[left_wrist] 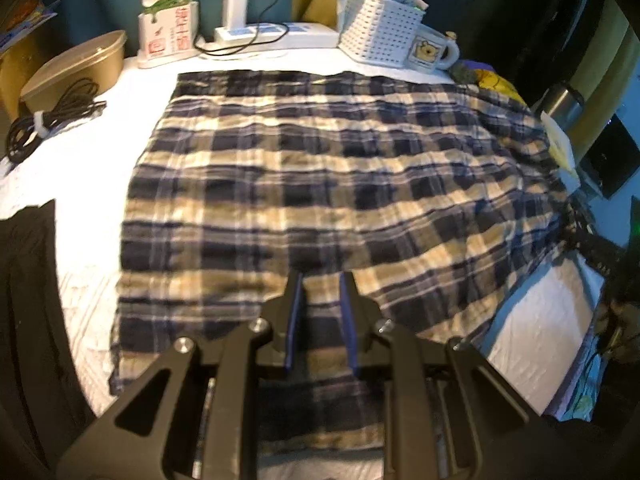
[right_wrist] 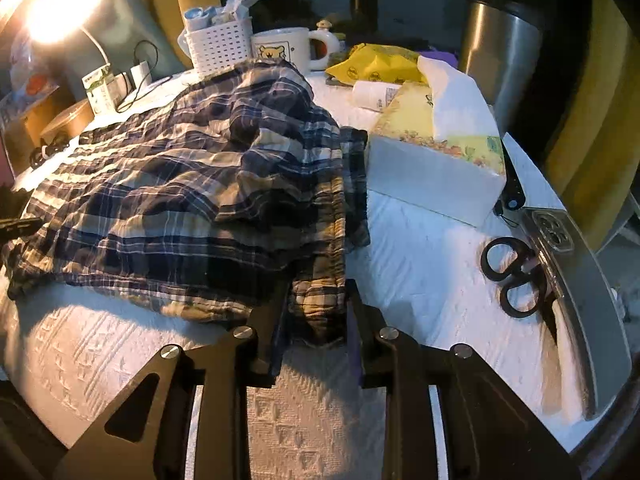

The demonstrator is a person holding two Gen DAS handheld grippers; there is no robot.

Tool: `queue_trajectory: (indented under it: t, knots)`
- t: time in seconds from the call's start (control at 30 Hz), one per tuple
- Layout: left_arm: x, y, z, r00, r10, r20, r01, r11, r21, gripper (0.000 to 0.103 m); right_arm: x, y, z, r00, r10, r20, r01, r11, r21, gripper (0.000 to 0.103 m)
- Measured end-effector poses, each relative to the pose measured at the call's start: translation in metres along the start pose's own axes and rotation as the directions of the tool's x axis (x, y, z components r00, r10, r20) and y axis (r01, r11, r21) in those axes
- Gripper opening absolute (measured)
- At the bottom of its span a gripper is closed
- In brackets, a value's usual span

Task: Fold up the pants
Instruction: 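Open both tools and withdraw them from the folded pants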

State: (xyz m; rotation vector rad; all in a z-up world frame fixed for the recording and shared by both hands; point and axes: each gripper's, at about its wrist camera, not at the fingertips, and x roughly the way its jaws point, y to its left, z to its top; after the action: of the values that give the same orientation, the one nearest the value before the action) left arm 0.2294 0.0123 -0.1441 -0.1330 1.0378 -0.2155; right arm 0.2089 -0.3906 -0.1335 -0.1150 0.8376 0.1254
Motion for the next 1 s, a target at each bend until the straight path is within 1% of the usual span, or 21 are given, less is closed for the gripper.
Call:
queue_trajectory:
  t: [0.07,0.1,0.2,0.23,0.3,0.33,0.37,0.4,0.5,0.53,0.63,0.7,0.77,0.8,0.83,0.87,0.9,0.93,0.97,1.0]
  knots:
    - [-0.004,0.004,-0.003,1.0,0.019,0.009,-0.019,1.0,0.001,0.02,-0.01,-0.003,0.005,1.0,-0.012,0.022,0.012,1.0,-0.003,0.042]
    - [-0.007,0.007,-0.004,0.999,0.034,0.018,-0.034,0.999,-0.002,0.02,-0.015,-0.006,0.008,0.999,-0.008,0.04,0.008,1.0,0.003,0.044]
    - [-0.015,0.019,-0.006,0.998,0.042,0.04,-0.041,0.999,-0.024,0.02,-0.031,-0.008,0.016,0.995,-0.022,0.102,0.02,0.999,0.026,0.048]
    - [-0.016,0.024,-0.006,0.998,0.05,0.041,-0.049,0.998,-0.027,0.02,-0.036,-0.008,0.019,0.993,-0.022,0.12,0.019,0.999,0.03,0.053]
    - [-0.011,0.033,-0.009,0.998,0.065,0.022,-0.064,0.997,-0.033,0.02,-0.04,-0.003,0.024,0.989,-0.002,0.145,-0.002,1.0,0.029,0.056]
    - [-0.01,0.037,-0.011,0.998,0.057,0.02,-0.056,0.998,-0.043,0.02,-0.039,0.002,0.026,0.99,0.008,0.143,-0.011,1.0,0.021,0.056]
    - [-0.012,0.04,-0.012,0.999,0.041,0.035,-0.04,0.998,-0.05,0.02,-0.035,0.007,0.028,0.991,0.015,0.135,-0.017,1.0,0.01,0.056]
    - [-0.012,0.042,-0.014,0.998,0.04,0.042,-0.038,0.998,-0.049,0.02,-0.031,0.011,0.028,0.992,0.017,0.126,-0.017,1.0,0.001,0.056]
    - [-0.015,0.045,-0.018,0.996,0.073,0.058,-0.071,0.997,-0.038,0.02,-0.018,0.022,0.028,0.996,0.007,0.084,-0.005,1.0,-0.02,0.056]
    - [-0.017,0.048,-0.02,0.993,0.097,0.065,-0.095,0.995,-0.038,0.02,-0.014,0.024,0.027,0.997,0.002,0.076,0.0,1.0,-0.02,0.056]
    - [-0.022,0.057,-0.02,0.988,0.139,0.062,-0.135,0.989,-0.058,0.02,-0.01,0.021,0.022,0.998,-0.025,0.057,0.025,1.0,-0.005,0.056]
    - [-0.027,0.063,-0.02,0.989,0.13,0.066,-0.124,0.989,-0.079,0.02,-0.012,0.013,0.02,0.998,-0.04,0.05,0.039,0.999,0.019,0.056]
    - [-0.04,0.065,-0.016,0.985,0.121,0.12,-0.111,0.99,-0.086,0.021,-0.016,0.006,0.018,0.997,-0.059,0.048,0.056,0.997,0.047,0.056]
    - [-0.045,0.064,-0.014,0.983,0.116,0.143,-0.105,0.991,-0.082,0.023,-0.018,0.004,0.016,0.997,-0.06,0.047,0.057,0.996,0.061,0.056]
    - [-0.052,0.061,-0.011,0.98,0.104,0.171,-0.092,0.993,-0.077,0.029,-0.02,0.002,0.015,0.997,-0.059,0.046,0.055,0.996,0.075,0.056]
    - [-0.055,0.059,-0.011,0.978,0.097,0.185,-0.084,0.994,-0.072,0.041,-0.023,0.0,0.014,0.997,-0.056,0.045,0.052,0.995,0.09,0.058]
    - [-0.06,0.054,-0.008,0.975,0.079,0.209,-0.068,0.996,-0.061,0.045,-0.026,-0.001,0.012,0.998,-0.053,0.045,0.049,0.994,0.099,0.061]
    - [-0.062,0.051,-0.007,0.973,0.071,0.219,-0.06,0.997,-0.054,0.053,-0.028,-0.002,0.01,0.998,-0.05,0.047,0.045,0.993,0.105,0.067]
    - [-0.062,0.048,-0.006,0.972,0.066,0.224,-0.057,0.997,-0.045,0.064,-0.031,-0.002,0.007,0.998,-0.042,0.049,0.036,0.993,0.115,0.071]
    - [-0.061,0.044,-0.005,0.972,0.064,0.228,-0.058,0.998,-0.034,0.07,-0.032,-0.001,0.005,0.998,-0.033,0.048,0.027,0.992,0.124,0.071]
